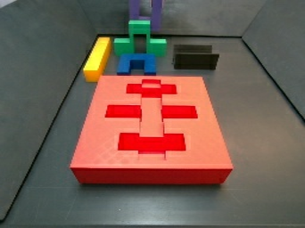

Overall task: Pick up the purple object. Move up. Move to above the board. Insert the purple object.
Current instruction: Move to above the board.

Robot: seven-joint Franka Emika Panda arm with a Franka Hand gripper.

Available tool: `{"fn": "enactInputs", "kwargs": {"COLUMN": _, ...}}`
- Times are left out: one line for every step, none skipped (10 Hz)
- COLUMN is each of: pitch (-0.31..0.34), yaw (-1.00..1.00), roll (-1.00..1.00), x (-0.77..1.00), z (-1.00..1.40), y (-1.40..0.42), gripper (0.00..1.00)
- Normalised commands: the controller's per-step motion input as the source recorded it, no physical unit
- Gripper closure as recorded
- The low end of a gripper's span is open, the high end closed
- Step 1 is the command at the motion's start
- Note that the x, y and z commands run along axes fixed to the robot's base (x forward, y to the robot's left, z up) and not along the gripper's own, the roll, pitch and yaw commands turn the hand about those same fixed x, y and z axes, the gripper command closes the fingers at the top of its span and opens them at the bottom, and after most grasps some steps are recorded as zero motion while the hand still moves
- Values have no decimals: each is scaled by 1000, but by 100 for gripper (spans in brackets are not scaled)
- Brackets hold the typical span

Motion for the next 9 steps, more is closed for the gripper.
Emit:
{"fn": "enactInputs", "kwargs": {"pitch": 33, "yaw": 0, "roll": -23, "x": -24, "z": 1400, "y": -5, "gripper": 100}}
{"fn": "enactInputs", "kwargs": {"pitch": 38, "yaw": 0, "roll": -9, "x": -38, "z": 1400, "y": -7, "gripper": 100}}
{"fn": "enactInputs", "kwargs": {"pitch": 30, "yaw": 4, "roll": 1, "x": 22, "z": 1400, "y": 1, "gripper": 100}}
{"fn": "enactInputs", "kwargs": {"pitch": 67, "yaw": -2, "roll": -16, "x": 53, "z": 1400, "y": 18, "gripper": 100}}
{"fn": "enactInputs", "kwargs": {"pitch": 95, "yaw": 5, "roll": 2, "x": 10, "z": 648, "y": 6, "gripper": 100}}
{"fn": "enactInputs", "kwargs": {"pitch": 64, "yaw": 5, "roll": 3, "x": 21, "z": 252, "y": 0, "gripper": 100}}
{"fn": "enactInputs", "kwargs": {"pitch": 150, "yaw": -39, "roll": 13, "x": -88, "z": 136, "y": -1400, "gripper": 100}}
{"fn": "enactInputs", "kwargs": {"pitch": 129, "yaw": -23, "roll": 43, "x": -92, "z": 134, "y": -1400, "gripper": 100}}
{"fn": "enactInputs", "kwargs": {"pitch": 49, "yaw": -9, "roll": 72, "x": -103, "z": 136, "y": -1400, "gripper": 100}}
